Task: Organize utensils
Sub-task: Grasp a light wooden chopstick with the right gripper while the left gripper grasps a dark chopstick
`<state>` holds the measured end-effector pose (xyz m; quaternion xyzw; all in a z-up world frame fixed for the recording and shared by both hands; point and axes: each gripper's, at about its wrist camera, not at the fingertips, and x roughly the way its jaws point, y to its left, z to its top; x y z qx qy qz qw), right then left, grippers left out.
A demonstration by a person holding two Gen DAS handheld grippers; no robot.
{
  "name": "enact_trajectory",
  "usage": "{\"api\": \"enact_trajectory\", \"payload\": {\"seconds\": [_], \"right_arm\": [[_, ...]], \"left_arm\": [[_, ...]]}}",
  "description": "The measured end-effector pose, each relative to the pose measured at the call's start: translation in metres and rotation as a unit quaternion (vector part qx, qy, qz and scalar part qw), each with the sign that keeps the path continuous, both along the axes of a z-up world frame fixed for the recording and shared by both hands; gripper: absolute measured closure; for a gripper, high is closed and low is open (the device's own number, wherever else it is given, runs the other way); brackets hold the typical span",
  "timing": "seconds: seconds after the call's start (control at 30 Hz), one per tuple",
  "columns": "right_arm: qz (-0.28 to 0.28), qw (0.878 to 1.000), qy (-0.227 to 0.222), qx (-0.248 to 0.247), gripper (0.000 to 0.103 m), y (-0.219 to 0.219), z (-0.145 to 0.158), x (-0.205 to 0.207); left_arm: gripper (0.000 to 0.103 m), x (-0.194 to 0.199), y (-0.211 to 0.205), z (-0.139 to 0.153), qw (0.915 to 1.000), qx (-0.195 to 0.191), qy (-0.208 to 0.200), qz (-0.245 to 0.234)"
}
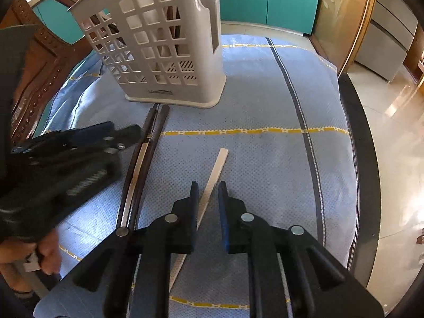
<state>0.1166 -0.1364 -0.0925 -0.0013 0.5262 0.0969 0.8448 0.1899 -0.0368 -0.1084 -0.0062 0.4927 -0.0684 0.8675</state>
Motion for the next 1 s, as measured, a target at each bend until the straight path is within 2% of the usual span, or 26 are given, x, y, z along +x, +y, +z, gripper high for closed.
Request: {"api": "enact_trajectory", "payload": {"seconds": [0.1,0.17,0.2,0.23,0.27,0.33,0.4,0.67,0.87,1.0], "right_arm": [[0.002,1.000,-0.001,-0.006,0.088,0.002,0.001,-0.001],[0.003,1.000,-0.002,-0.008,0.088,0.002,0.001,-0.002],[0.003,1.000,-0.003,-0.010,0.088,0.002,0.001,-0.002],[0.003,1.000,-0.003,-0.012,0.088,0.005,0.000,0.000],[0.003,1.000,-0.003,-0.014,0.088,0.005,0.000,0.001],[0.005,1.000,-0.004,-0.016,0.088,0.008,-0.002,0.003],[0.009,1.000,-0.006,-0.020,0.088,0.010,-0.003,0.003],[0.043,0.999,-0.015,-0.026,0.092,0.020,-0.008,0.001],[0.044,0.995,-0.050,-0.074,0.092,0.027,-0.004,-0.001],[0.030,0.998,-0.025,-0.057,0.091,0.021,-0.009,0.003]], "left_arm": [[0.055,0.001,-0.001,-0.004,0.9999,0.006,0.000,0.009],[0.055,-0.001,-0.002,-0.005,0.9999,0.006,0.002,0.009],[0.060,-0.001,-0.002,-0.004,0.9999,0.006,0.001,0.008],[0.070,-0.002,-0.001,-0.004,1.0000,0.004,0.002,0.005],[0.073,-0.003,0.000,-0.003,1.0000,0.000,0.003,-0.001],[0.087,-0.004,0.002,-0.002,0.9999,0.004,0.006,-0.010],[0.091,-0.009,0.002,-0.001,0.9997,0.012,0.009,-0.019],[0.092,-0.027,0.013,-0.005,0.9992,0.010,0.029,-0.024],[0.092,-0.033,0.024,-0.007,0.9994,0.016,0.026,-0.015],[0.089,-0.027,0.028,-0.007,0.9993,0.012,0.032,-0.012]]}}
